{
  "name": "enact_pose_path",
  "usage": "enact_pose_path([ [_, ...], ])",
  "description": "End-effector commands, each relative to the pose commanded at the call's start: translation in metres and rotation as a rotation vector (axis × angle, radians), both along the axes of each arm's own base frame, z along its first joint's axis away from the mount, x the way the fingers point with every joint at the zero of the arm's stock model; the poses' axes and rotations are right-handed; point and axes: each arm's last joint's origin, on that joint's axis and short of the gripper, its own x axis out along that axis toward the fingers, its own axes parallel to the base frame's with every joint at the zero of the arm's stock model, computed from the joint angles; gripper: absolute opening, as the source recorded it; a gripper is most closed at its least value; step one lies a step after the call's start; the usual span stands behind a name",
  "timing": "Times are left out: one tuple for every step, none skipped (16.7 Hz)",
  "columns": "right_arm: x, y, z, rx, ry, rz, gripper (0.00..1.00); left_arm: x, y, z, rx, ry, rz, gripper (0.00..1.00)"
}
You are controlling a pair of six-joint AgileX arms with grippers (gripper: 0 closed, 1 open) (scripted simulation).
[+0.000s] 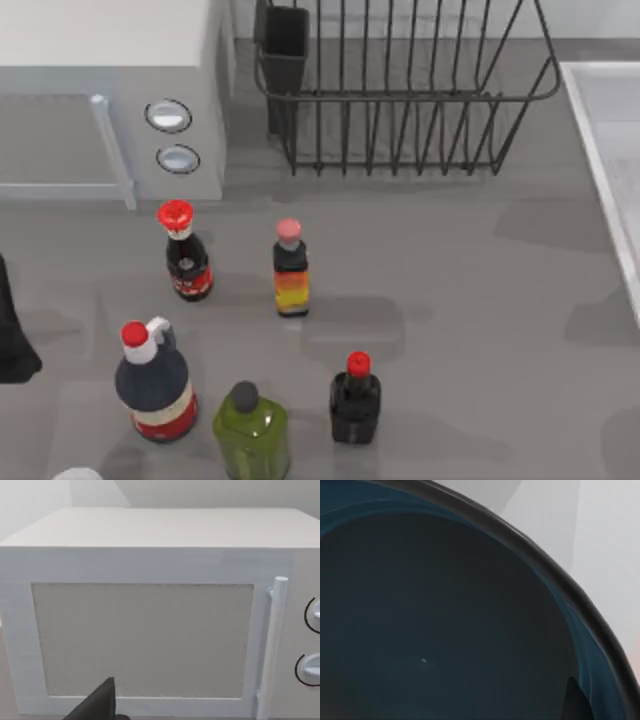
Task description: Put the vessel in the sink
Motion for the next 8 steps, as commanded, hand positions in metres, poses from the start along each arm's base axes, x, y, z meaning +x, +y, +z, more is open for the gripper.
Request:
enact_pose_path([
  [0.000, -0.001, -0.013, -0.002, -0.003, 0.000, 0.00, 0.000, 0.000, 0.000, 0.000, 0.000, 0.000, 1.00],
  [0.000, 0.000, -0.026, -0.005, -0.007, 0.000, 0.00, 0.000, 0.000, 0.000, 0.000, 0.000, 0.000, 1.00],
  [-0.001, 0.001, -0.039, -0.008, -0.012, 0.000, 0.00, 0.000, 0.000, 0.000, 0.000, 0.000, 0.000, 1.00],
  [-0.003, 0.002, -0.050, -0.011, -0.016, 0.001, 0.00, 0.000, 0.000, 0.000, 0.000, 0.000, 0.000, 1.00],
  [-0.005, 0.004, -0.060, -0.013, -0.019, 0.002, 0.00, 0.000, 0.000, 0.000, 0.000, 0.000, 0.000, 1.00],
  [-0.008, 0.006, -0.069, -0.013, -0.019, 0.002, 0.00, 0.000, 0.000, 0.000, 0.000, 0.000, 0.000, 1.00],
  [-0.010, 0.007, -0.077, -0.011, -0.016, 0.002, 0.00, 0.000, 0.000, 0.000, 0.000, 0.000, 0.000, 1.00],
  [-0.012, 0.009, -0.083, -0.009, -0.014, 0.002, 0.00, 0.000, 0.000, 0.000, 0.000, 0.000, 0.000, 1.00],
])
